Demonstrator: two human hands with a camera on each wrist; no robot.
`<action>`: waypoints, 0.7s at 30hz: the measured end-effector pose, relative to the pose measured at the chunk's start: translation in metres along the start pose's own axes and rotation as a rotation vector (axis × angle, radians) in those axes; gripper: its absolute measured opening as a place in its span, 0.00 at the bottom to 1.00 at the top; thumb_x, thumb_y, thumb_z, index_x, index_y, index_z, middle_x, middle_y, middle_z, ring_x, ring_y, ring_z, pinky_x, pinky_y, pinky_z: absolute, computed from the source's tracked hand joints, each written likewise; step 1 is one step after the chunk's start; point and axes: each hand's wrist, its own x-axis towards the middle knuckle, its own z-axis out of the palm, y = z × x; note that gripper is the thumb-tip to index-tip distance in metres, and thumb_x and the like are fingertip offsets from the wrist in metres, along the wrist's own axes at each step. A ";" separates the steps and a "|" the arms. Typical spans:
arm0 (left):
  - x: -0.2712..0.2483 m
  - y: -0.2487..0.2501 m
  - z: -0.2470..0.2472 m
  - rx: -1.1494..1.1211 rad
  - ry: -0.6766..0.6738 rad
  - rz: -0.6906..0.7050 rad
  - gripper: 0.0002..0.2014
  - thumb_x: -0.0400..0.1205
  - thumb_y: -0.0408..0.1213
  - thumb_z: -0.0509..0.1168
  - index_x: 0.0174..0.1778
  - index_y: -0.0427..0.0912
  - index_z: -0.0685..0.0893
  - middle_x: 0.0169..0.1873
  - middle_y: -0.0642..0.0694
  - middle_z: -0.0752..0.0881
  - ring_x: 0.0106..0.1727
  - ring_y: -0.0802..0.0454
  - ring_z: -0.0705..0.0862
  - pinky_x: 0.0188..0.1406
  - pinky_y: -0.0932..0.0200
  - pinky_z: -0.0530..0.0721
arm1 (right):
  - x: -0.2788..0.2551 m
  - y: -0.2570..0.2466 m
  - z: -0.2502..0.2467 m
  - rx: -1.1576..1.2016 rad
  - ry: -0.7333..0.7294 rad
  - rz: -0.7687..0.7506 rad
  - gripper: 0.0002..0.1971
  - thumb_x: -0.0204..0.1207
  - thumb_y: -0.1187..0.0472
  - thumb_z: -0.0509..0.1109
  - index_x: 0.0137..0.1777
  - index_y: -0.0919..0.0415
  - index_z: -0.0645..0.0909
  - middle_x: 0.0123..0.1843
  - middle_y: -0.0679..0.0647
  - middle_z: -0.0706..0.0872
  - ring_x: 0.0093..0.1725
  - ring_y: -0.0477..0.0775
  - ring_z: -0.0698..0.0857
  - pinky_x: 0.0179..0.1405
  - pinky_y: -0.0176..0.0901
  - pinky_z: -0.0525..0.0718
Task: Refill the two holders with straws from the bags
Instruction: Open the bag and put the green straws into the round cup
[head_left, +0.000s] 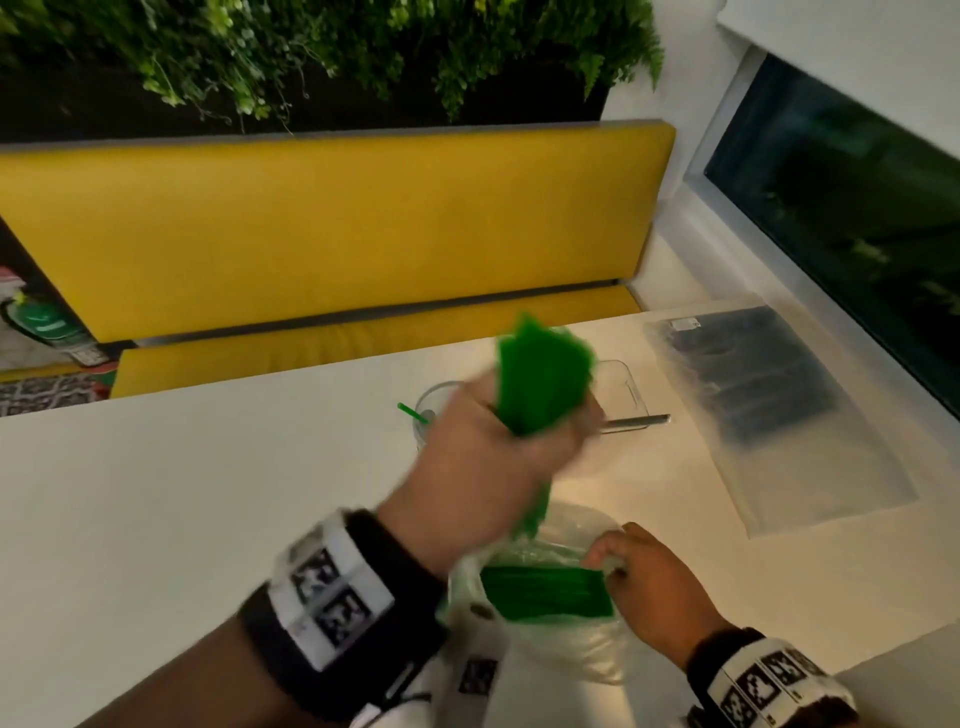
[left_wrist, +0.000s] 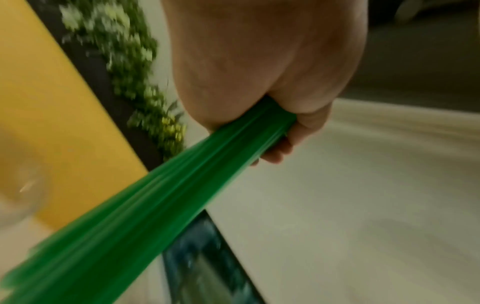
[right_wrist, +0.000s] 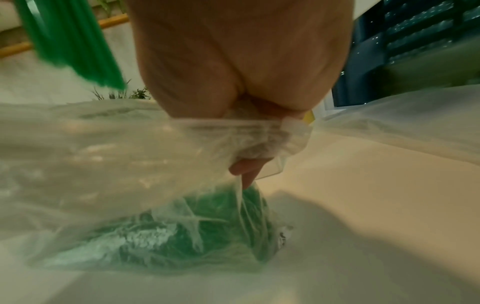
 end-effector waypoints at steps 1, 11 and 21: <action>0.010 0.011 -0.014 -0.010 0.125 0.081 0.02 0.80 0.26 0.71 0.43 0.36 0.86 0.36 0.41 0.88 0.39 0.46 0.87 0.38 0.57 0.85 | -0.002 -0.003 -0.002 -0.004 -0.005 0.000 0.19 0.72 0.73 0.68 0.44 0.43 0.84 0.49 0.41 0.79 0.44 0.42 0.82 0.44 0.18 0.73; 0.066 -0.091 -0.075 0.066 0.526 -0.204 0.07 0.80 0.39 0.75 0.51 0.44 0.88 0.39 0.52 0.89 0.38 0.57 0.85 0.42 0.51 0.85 | -0.010 -0.013 -0.002 0.010 -0.006 0.034 0.20 0.73 0.73 0.68 0.41 0.42 0.83 0.47 0.39 0.79 0.43 0.43 0.82 0.42 0.22 0.75; 0.049 -0.134 -0.101 0.354 0.208 -0.521 0.56 0.68 0.43 0.84 0.83 0.60 0.53 0.80 0.39 0.68 0.77 0.41 0.72 0.69 0.40 0.80 | -0.008 -0.020 -0.004 0.043 -0.011 0.051 0.20 0.74 0.72 0.66 0.40 0.41 0.82 0.47 0.41 0.78 0.43 0.44 0.82 0.42 0.22 0.74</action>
